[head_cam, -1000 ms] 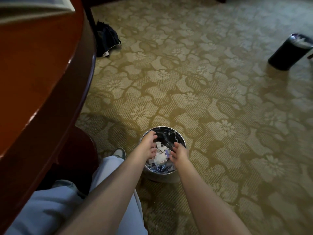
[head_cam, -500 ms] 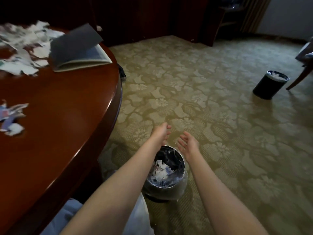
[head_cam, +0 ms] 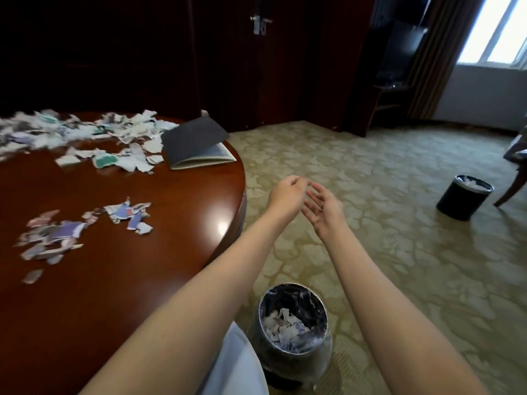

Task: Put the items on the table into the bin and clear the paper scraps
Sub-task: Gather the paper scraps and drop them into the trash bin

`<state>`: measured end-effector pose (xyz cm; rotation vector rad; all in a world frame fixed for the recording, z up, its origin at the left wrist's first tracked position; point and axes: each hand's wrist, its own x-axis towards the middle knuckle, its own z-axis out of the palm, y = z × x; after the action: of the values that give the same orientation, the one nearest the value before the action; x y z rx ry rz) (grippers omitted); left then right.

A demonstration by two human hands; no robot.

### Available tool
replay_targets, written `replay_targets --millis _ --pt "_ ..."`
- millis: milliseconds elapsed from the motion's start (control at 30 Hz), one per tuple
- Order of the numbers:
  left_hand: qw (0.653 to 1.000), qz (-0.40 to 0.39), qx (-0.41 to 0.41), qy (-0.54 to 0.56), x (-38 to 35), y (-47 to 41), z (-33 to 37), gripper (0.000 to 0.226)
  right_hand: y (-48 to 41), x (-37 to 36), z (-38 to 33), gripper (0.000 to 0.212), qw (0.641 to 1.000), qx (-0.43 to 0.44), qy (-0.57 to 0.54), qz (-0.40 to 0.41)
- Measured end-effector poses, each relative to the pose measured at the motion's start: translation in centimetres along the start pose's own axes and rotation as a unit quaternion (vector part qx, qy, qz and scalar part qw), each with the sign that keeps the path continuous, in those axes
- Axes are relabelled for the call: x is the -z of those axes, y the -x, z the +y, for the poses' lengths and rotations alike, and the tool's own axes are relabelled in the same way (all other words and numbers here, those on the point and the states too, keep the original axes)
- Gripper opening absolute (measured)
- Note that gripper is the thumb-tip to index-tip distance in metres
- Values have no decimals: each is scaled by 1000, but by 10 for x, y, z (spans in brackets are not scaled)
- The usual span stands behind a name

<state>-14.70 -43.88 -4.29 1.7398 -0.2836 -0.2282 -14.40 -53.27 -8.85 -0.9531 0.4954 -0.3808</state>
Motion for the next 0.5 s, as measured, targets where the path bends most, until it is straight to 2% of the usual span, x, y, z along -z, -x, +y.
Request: replay_targets --millis 167,333,433,500 --pt "998 48 -51 -2 50 14 25 28 26 -53 -3 33 996 2 -18 -88" --pt "991 122 -46 -5 112 31 27 24 55 -108 10 39 989 -6 16 -150" --pt "982 175 -38 -51 157 36 21 29 69 -135 18 38 980 -12 81 -182" --pt "977 201 -18 -62 182 43 14 31 78 -149 28 34 963 -6 175 -203"
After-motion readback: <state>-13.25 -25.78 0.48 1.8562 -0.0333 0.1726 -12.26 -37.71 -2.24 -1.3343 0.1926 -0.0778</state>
